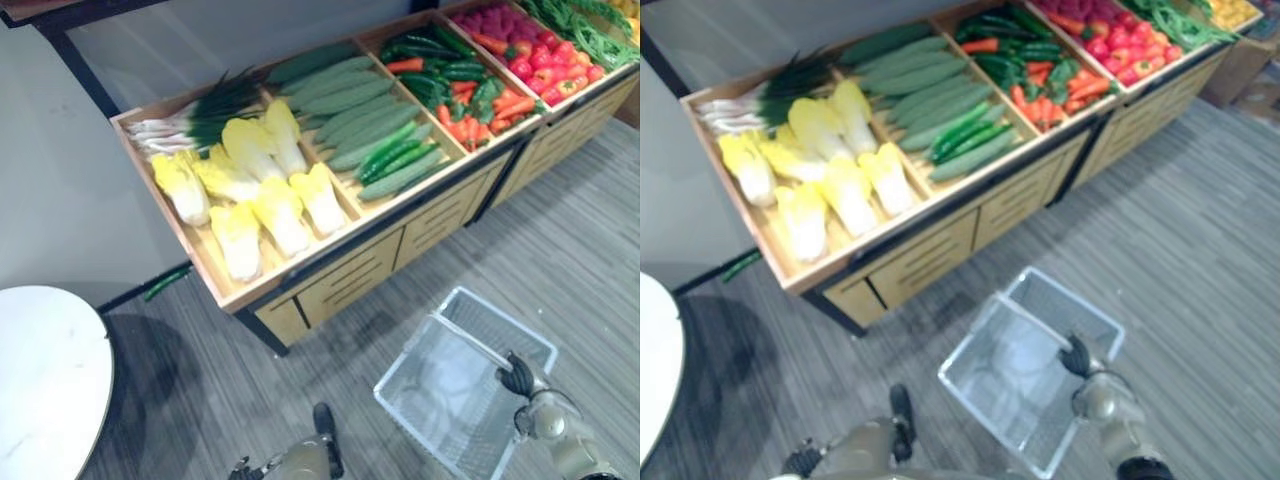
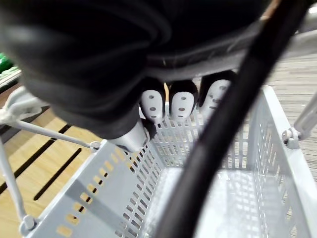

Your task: Pick vegetable in the basket

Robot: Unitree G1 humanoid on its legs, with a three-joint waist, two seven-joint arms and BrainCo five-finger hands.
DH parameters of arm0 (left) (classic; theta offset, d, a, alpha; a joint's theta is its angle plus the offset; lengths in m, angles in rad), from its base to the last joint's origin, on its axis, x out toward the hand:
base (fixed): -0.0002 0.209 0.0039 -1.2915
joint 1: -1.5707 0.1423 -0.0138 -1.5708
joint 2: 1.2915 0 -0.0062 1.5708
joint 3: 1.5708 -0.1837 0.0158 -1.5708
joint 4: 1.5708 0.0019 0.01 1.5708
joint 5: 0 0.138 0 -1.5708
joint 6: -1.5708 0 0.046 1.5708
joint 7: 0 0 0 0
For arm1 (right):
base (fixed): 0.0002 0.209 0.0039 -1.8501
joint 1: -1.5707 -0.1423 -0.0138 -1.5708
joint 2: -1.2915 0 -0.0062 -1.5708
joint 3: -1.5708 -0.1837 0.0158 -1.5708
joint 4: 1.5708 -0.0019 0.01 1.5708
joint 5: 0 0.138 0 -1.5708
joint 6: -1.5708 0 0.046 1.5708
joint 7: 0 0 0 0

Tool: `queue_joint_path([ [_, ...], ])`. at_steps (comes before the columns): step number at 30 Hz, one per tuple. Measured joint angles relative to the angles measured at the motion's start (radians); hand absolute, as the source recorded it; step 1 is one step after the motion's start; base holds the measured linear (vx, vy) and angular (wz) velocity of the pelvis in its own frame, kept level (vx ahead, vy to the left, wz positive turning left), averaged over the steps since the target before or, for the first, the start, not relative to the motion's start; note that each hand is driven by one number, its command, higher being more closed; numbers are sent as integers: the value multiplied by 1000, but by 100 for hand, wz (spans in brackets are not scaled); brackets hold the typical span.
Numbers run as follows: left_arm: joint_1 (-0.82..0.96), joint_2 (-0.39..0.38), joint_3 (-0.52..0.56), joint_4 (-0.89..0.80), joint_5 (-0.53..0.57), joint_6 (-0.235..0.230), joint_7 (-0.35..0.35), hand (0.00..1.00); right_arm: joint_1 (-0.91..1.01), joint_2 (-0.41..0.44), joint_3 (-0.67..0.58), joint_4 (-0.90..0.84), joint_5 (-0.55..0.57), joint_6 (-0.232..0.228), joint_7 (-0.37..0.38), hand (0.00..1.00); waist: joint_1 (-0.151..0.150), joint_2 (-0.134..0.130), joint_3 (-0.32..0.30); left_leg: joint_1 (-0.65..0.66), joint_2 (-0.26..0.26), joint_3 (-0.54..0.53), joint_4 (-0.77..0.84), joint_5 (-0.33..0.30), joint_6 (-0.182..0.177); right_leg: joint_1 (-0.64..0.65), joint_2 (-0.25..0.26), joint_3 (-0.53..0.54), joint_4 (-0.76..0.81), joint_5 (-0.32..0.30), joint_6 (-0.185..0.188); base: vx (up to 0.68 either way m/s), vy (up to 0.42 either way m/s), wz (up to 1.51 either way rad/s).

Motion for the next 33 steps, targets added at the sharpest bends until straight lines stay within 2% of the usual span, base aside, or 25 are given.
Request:
queue_joint_path([
  [1,11,-4,-7,1,0,2,0,0,-1,5,8,0,0,-2,9,100,4,-1,3,29,-8,4,8,-36,0,-21,-45,29,107,0,1,244,234,-15],
  [2,24,-1,-26,1,6,3,0,0,-1,15,23,0,2,-5,9,100,1,9,-3,62,-17,16,2,-58,1,-85,-110,76,289,5,-2,240,239,-20],
  [3,26,2,-35,1,8,3,1,0,0,22,28,0,2,-7,9,100,1,10,-6,72,-21,21,0,-65,4,-123,-140,101,372,14,-14,201,187,-20],
  [4,25,14,-52,-1,8,4,1,0,-19,35,28,-3,4,-10,-2,100,-4,2,-3,93,-33,21,-1,-82,15,-227,-200,185,571,64,-88,200,110,0],
  [5,14,31,-72,-1,8,5,1,0,-31,37,28,0,15,-19,3,100,-10,-7,4,110,-34,5,-2,-96,27,-300,-203,263,702,47,-95,210,68,16],
  [7,1,40,-83,-3,7,4,2,0,-29,43,29,0,25,-24,1,100,-14,-7,12,152,-31,-22,-15,-96,31,-334,-176,293,769,-17,-96,221,-10,48],
  [8,0,39,-83,-8,6,4,6,0,-27,52,28,1,32,-21,-2,100,-26,-10,12,188,-27,-40,-23,-94,24,-346,-148,280,741,-74,-101,249,-54,64],
  [9,-4,36,-82,-13,6,4,7,0,-29,52,27,1,32,-22,-1,100,-32,-12,12,199,-25,-61,-24,-96,20,-353,-134,262,695,-92,-109,242,-81,60],
  [10,-7,34,-82,-18,5,4,8,0,-29,53,25,2,32,-22,-2,100,-33,-11,12,201,-20,-74,-25,-96,19,-362,-122,257,651,-96,-117,208,-158,61],
  [11,-24,31,-82,-22,4,-1,12,0,-30,56,7,13,38,-23,-9,100,-34,-7,14,198,0,-107,-24,-94,-4,-384,-79,267,502,-95,-116,195,-179,56],
  [12,-34,30,-83,-21,4,-3,13,0,-31,61,-7,24,42,-25,-13,100,-34,-4,16,198,11,-121,-24,-92,-16,-386,-60,282,427,-90,-108,215,-257,62],
  [14,-43,30,-85,-20,-5,-3,14,0,-24,94,-66,67,62,-28,-20,100,-33,-9,15,189,34,-182,-29,-85,-65,-382,-7,403,177,-52,-59,178,-346,77],
  [15,-45,36,-83,-18,-5,-4,17,0,-7,123,-118,90,70,-27,-21,100,-36,-34,7,178,33,-226,-28,-88,-99,-377,5,478,105,5,-42,150,-390,92],
  [16,-48,42,-78,-12,-5,-3,21,0,1,136,-149,104,74,-26,-22,100,-38,-36,9,179,36,-246,-29,-87,-117,-368,13,485,108,73,-34,141,-420,95],
  [18,-20,-14,-52,2,-6,-4,28,0,10,137,-277,173,107,-1,-32,100,-43,43,-6,191,105,-282,-76,-50,-164,-361,71,414,168,5,-75,170,-341,62],
  [20,3,-46,5,3,-6,-3,33,0,11,135,-346,237,129,21,-41,100,-50,69,-8,198,138,-281,-107,-9,-186,-354,98,377,193,-26,-95,156,-265,43],
  [21,4,-50,32,14,-6,-3,35,0,23,137,-384,275,153,26,-41,100,-58,71,-9,188,153,-281,-107,14,-188,-336,115,344,184,-36,-106,123,-220,53],
  [24,2,-57,94,23,-14,-2,37,0,50,139,-458,342,179,28,-58,100,-59,70,-11,174,163,-274,-100,57,-178,-290,124,288,157,-43,-115,110,-155,54],
  [28,-4,-59,213,-9,-44,-2,61,0,74,146,-605,461,202,47,-82,100,-64,52,-19,145,137,-111,-94,160,-136,-226,97,201,113,-43,-116,35,-57,62],
  [30,-3,-65,255,-59,-46,-2,95,0,87,151,-651,485,224,51,-92,100,-68,55,-22,147,131,-83,-134,203,-126,-210,101,167,98,-43,-117,-17,-16,51],
  [31,-1,-80,280,-127,-46,-2,120,0,90,159,-683,497,231,50,-99,100,-72,58,-24,153,128,-83,-169,232,-126,-206,101,149,89,-43,-117,-54,3,37],
  [33,29,-121,288,-279,-46,-4,163,0,97,167,-727,512,241,51,-104,100,-73,65,-29,166,129,-81,-219,251,-118,-204,114,132,83,-45,-121,-71,10,26],
])
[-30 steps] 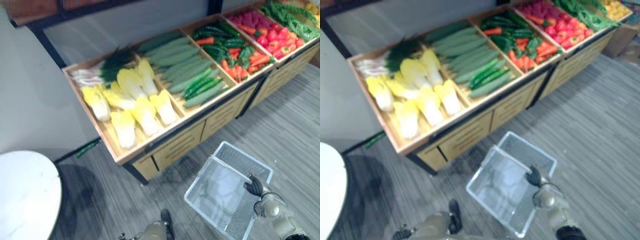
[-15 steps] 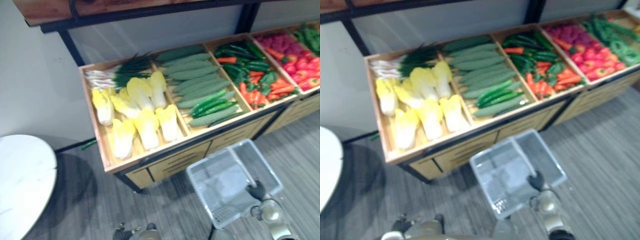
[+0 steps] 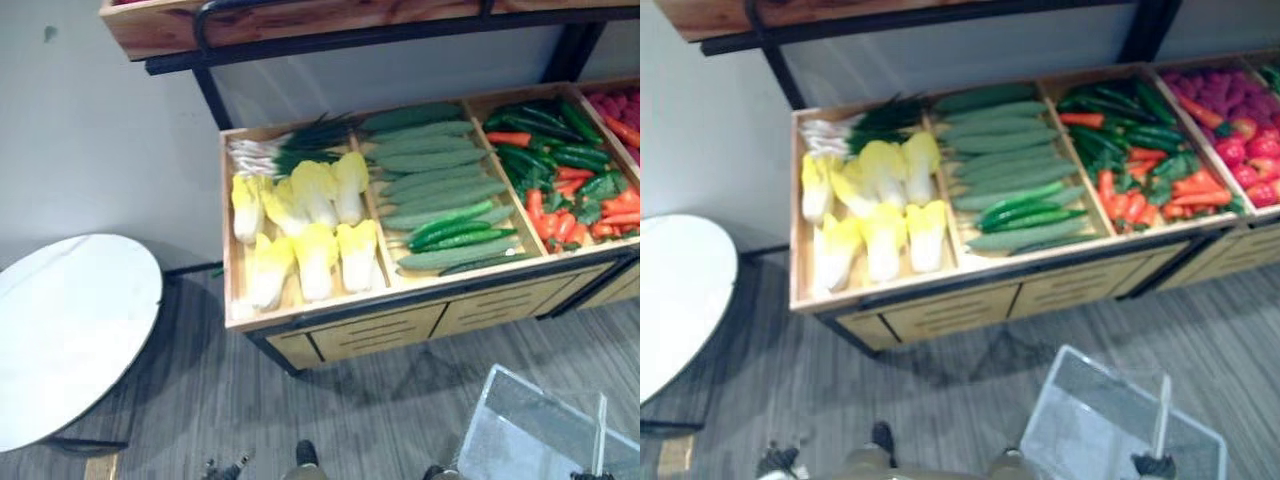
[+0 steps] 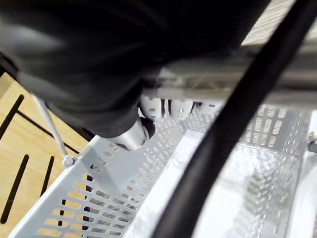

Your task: Pick vegetable in the basket

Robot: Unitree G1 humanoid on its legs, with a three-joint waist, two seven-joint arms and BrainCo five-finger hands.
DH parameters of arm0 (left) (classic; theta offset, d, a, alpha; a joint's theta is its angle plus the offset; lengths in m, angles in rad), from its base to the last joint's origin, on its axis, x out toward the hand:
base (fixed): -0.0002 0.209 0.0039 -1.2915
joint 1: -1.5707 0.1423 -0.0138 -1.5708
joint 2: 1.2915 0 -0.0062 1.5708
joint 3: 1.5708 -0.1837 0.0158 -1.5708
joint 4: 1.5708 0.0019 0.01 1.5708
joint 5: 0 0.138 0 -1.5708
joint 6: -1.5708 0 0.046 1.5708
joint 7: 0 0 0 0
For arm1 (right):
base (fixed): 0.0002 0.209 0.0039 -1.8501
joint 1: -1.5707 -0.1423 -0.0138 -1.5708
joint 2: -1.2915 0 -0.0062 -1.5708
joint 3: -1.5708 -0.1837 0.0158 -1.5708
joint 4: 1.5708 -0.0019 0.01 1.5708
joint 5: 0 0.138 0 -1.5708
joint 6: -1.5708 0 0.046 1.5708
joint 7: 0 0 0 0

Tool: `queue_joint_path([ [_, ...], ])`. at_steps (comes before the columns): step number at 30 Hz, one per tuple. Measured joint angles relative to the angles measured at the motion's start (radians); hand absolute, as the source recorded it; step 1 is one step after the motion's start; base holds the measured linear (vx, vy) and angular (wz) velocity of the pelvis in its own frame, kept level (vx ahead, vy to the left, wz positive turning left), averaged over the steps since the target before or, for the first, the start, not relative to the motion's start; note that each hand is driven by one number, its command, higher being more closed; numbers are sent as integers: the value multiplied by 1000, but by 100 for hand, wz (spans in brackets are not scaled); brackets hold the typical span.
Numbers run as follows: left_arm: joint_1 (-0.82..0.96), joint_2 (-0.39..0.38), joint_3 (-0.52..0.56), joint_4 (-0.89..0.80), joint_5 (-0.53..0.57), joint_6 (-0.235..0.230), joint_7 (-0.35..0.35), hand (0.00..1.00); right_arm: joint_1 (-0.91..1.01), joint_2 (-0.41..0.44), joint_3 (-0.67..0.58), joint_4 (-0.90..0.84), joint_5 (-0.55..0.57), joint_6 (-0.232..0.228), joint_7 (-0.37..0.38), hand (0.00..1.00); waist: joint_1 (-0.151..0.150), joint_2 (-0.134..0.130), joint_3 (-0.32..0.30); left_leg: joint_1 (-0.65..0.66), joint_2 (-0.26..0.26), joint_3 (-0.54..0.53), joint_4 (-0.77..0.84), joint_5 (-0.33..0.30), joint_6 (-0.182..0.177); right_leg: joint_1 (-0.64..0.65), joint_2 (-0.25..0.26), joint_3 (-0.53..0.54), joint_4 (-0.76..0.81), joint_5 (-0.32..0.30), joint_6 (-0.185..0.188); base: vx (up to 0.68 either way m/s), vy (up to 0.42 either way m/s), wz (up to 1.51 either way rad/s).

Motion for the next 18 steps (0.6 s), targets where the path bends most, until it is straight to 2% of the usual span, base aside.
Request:
queue_joint_path([
  [3,22,-60,-10,-233,12,-15,69,0,2,22,-37,1,21,0,-4,100,2,18,-15,2,-2,9,-19,0,0,-6,3,-1,-1,1,1,-61,36,5],
  [6,15,-60,-32,-362,64,-43,117,0,2,62,-42,-3,38,-2,-23,100,1,19,-16,1,-5,29,-19,-2,1,-4,4,2,-7,3,8,-77,44,2],
  [8,6,-58,-71,-441,120,-46,145,0,10,82,-40,-15,55,-3,-27,100,0,31,-24,0,1,35,-19,-29,20,-3,13,11,-14,6,11,-76,58,5],
  [9,5,-58,-93,-468,150,-46,158,0,19,84,-36,-27,56,-3,-27,100,0,47,-35,1,9,53,-19,-71,26,-6,25,19,-13,6,12,-42,47,2],
  [10,1,-57,-96,-475,169,-46,161,0,22,86,-29,-35,56,-3,-27,100,0,50,-37,1,11,56,-19,-81,21,-8,28,29,-13,6,12,-43,86,-10],
  [15,-46,-28,-94,-518,219,-41,202,0,23,87,66,-91,53,-14,-24,100,3,38,-42,-1,1,128,-19,-109,26,-56,34,127,-17,11,19,12,42,-32],
  [18,-104,6,-92,-511,222,-35,220,0,11,88,115,-92,53,-14,-23,100,-8,28,-43,0,-2,151,-22,-120,25,-77,34,171,-17,11,19,91,5,-23],
])
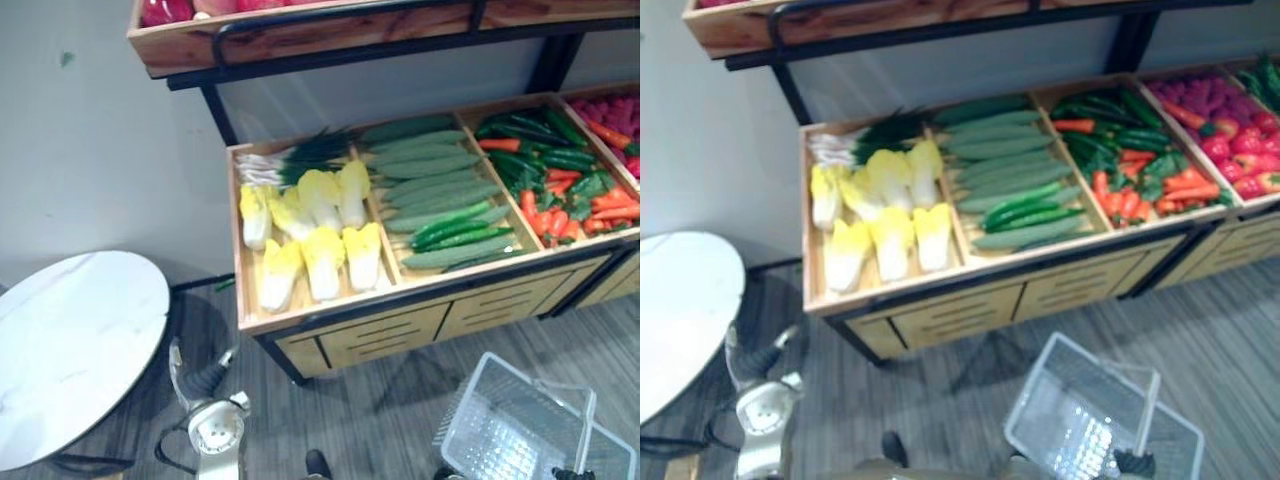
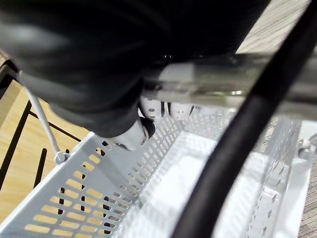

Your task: Pick vegetable in the basket

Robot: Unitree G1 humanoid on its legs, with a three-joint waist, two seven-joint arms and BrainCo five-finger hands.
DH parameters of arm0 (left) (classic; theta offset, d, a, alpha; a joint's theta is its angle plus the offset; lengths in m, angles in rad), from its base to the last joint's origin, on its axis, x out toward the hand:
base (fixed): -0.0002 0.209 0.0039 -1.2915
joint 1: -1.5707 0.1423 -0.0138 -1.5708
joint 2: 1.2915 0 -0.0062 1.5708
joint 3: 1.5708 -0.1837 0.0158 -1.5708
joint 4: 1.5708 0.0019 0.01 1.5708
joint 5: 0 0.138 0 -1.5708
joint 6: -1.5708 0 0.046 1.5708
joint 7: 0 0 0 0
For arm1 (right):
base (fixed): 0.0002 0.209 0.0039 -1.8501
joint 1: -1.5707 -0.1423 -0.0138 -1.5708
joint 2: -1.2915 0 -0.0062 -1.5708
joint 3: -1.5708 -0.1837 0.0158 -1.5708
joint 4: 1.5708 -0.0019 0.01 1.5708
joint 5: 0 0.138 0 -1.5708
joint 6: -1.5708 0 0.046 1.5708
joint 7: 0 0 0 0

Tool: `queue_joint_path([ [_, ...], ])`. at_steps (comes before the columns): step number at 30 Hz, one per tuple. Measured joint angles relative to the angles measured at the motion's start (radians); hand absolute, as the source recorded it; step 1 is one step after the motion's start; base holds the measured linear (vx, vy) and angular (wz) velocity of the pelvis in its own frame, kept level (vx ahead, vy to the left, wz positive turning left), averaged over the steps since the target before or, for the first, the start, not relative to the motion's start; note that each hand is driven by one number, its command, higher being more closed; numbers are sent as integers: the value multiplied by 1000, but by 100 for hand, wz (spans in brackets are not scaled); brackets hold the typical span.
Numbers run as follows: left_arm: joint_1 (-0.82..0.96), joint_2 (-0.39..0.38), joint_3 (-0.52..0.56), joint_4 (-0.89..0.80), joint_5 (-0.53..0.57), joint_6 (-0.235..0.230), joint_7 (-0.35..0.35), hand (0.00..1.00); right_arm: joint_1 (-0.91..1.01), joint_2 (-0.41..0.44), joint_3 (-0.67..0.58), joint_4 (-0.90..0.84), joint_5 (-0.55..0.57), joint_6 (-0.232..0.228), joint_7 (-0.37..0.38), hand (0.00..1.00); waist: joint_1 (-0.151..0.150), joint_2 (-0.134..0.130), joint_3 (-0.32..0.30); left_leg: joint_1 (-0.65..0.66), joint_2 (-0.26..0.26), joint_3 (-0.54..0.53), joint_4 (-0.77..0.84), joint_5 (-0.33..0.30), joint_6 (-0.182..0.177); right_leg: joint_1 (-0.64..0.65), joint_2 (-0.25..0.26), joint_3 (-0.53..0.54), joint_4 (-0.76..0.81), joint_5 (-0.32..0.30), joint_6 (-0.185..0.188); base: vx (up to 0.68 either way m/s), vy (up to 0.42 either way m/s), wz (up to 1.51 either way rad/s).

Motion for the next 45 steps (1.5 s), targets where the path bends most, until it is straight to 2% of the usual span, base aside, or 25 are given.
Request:
queue_joint_path([
  [1,-30,26,6,28,33,0,14,0,-11,0,22,0,0,0,0,100,-2,-8,-1,0,-1,14,2,-6,-5,-17,1,26,1,13,-4,114,8,-30],
  [8,-181,112,8,129,35,14,41,0,-69,-3,94,0,-24,-9,2,100,-14,-33,28,-6,-1,64,4,-4,-13,-66,16,85,5,31,-11,146,-11,-26],
  [11,-238,149,9,173,35,15,51,0,-97,-11,123,0,-33,-20,2,100,-28,-34,53,-9,-6,67,4,-4,-13,-84,16,107,3,31,-11,145,-14,-21],
  [20,-375,186,6,242,33,22,90,0,-139,-38,177,1,-35,-34,-1,100,-37,-40,106,-18,-10,83,4,-6,-17,-120,16,151,0,31,-11,88,-2,-14],
  [23,-394,193,6,262,30,25,94,0,-140,-39,190,1,-35,-37,-5,100,-37,-48,115,-19,-16,95,4,-14,-27,-132,12,163,0,31,-10,55,17,-14],
  [27,-410,199,5,290,26,37,100,0,-153,-39,210,0,-33,-39,-12,100,-52,-62,142,-20,-19,95,4,-22,-38,-136,8,164,0,33,-7,32,17,-3],
  [39,-441,230,7,422,26,64,131,0,-172,-40,214,-6,-29,-44,-25,100,-56,-65,169,-39,-20,101,40,-34,-52,-166,-1,200,1,44,-6,29,5,-7],
  [40,-442,230,9,432,26,66,131,100,-172,-40,217,-5,-29,-44,-26,100,-56,-65,170,-39,-20,101,43,-36,-52,-166,-2,203,1,45,-6,16,22,-5],
  [45,-466,236,9,479,29,70,129,100,-172,-40,219,-5,-29,-44,-32,100,-56,-66,170,-37,-20,102,46,-37,-53,-166,-3,208,-4,55,-5,-2,8,-2],
])
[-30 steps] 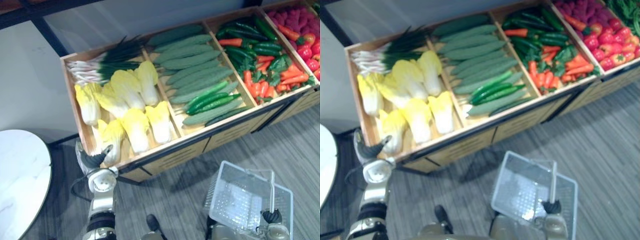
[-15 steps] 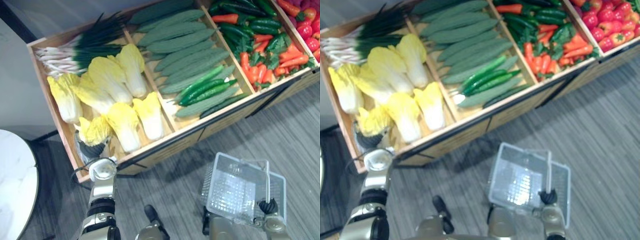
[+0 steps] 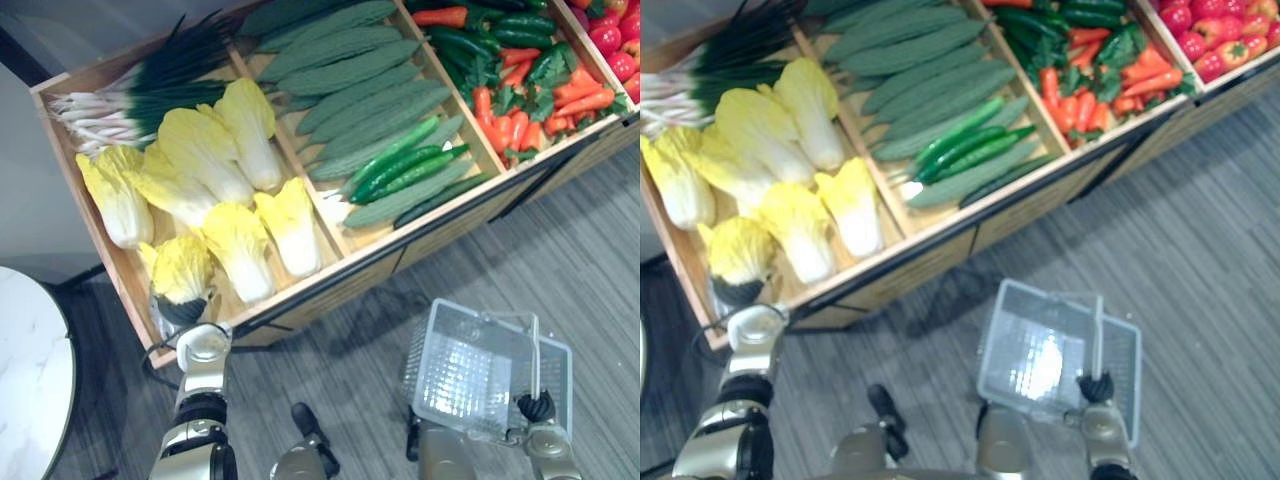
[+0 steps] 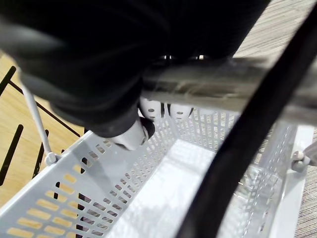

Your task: Pick vegetable in the basket

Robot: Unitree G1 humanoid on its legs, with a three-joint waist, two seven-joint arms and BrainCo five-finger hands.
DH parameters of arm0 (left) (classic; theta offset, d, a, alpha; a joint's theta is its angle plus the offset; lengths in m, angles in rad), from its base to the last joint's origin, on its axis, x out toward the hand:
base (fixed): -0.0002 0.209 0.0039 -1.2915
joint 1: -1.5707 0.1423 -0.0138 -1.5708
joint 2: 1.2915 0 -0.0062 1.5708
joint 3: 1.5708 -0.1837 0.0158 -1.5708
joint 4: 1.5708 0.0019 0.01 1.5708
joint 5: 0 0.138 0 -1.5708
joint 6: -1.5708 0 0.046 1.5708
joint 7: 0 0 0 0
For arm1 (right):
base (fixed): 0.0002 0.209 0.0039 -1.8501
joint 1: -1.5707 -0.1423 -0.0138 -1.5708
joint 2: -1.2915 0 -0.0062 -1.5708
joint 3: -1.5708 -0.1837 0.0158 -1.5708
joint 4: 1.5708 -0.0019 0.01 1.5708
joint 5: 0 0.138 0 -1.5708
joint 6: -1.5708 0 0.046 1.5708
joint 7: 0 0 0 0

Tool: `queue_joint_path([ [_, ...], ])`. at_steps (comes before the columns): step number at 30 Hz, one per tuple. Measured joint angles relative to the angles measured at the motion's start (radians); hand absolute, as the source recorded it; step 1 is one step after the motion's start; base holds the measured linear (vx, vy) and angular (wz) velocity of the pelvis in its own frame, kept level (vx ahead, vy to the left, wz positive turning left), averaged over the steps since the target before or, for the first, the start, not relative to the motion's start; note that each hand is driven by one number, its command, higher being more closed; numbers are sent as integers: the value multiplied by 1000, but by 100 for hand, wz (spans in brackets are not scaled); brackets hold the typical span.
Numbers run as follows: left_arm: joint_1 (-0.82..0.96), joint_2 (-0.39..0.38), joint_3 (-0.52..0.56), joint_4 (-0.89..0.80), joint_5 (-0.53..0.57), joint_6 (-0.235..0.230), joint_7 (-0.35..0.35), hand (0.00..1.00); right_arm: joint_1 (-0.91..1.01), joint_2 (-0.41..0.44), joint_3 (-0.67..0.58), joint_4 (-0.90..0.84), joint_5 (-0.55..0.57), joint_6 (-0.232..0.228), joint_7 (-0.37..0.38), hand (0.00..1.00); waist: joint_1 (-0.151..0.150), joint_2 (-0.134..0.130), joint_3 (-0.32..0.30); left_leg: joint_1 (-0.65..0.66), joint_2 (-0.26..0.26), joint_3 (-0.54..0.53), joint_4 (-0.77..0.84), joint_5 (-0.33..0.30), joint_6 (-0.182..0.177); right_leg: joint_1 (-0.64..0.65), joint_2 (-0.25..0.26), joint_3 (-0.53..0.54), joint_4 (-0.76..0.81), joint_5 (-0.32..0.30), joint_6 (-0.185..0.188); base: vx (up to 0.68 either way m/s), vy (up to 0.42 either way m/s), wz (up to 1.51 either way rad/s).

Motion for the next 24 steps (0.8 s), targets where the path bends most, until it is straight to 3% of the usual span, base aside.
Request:
queue_joint_path([
  [14,-42,13,-23,75,-12,16,-68,100,0,-11,-2,16,-1,9,5,100,-8,0,2,43,-10,-2,-22,-12,0,49,1,-8,-36,32,5,-10,17,0],
  [18,13,-66,-48,-81,-48,17,-79,100,11,-11,-44,19,-1,26,11,100,-8,5,1,67,-26,-46,-35,-11,1,101,-15,-49,-48,31,5,37,27,28],
  [22,140,-173,-95,-346,-51,17,-75,100,36,-8,-104,19,-3,32,12,100,-3,13,-4,72,-45,-105,-35,-9,4,139,-38,-99,-50,31,6,34,33,34],
  [24,182,-186,-123,-444,-34,16,-74,100,38,-5,-133,19,-3,40,12,100,-1,15,-5,72,-47,-123,-35,-6,9,152,-42,-115,-49,30,6,10,24,30],
])
